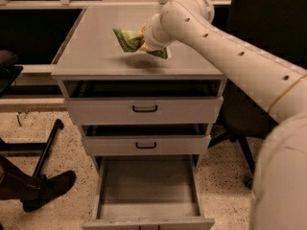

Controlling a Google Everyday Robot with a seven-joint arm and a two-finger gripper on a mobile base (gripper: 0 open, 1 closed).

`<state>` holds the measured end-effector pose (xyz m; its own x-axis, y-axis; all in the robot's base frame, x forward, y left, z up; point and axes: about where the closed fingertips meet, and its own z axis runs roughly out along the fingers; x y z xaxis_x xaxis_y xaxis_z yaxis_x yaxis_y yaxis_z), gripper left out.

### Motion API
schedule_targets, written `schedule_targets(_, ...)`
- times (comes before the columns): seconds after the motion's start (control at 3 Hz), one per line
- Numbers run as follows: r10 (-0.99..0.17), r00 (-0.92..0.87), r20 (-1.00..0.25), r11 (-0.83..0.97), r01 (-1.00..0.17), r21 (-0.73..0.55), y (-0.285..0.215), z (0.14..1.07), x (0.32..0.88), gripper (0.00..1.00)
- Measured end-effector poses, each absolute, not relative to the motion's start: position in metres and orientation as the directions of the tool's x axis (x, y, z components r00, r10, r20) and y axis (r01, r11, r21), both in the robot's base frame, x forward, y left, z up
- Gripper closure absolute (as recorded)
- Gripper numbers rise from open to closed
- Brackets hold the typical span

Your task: Pick green jalapeno chip bag from bottom drawer and place on counter

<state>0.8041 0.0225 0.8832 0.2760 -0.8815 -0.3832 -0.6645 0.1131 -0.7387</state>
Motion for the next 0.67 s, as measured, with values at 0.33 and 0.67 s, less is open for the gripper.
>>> schedule_targets(0.33, -0.882, 0.252, -0.399, 0.110, -0.711, -0.694, 0.0251, 0.8572, 0.8364, 1.00)
schedule_targets(0.67, -0.880, 0.244, -0.407, 0.124, -0.710, -0.693, 0.0213, 0.8635, 0.8406, 0.82)
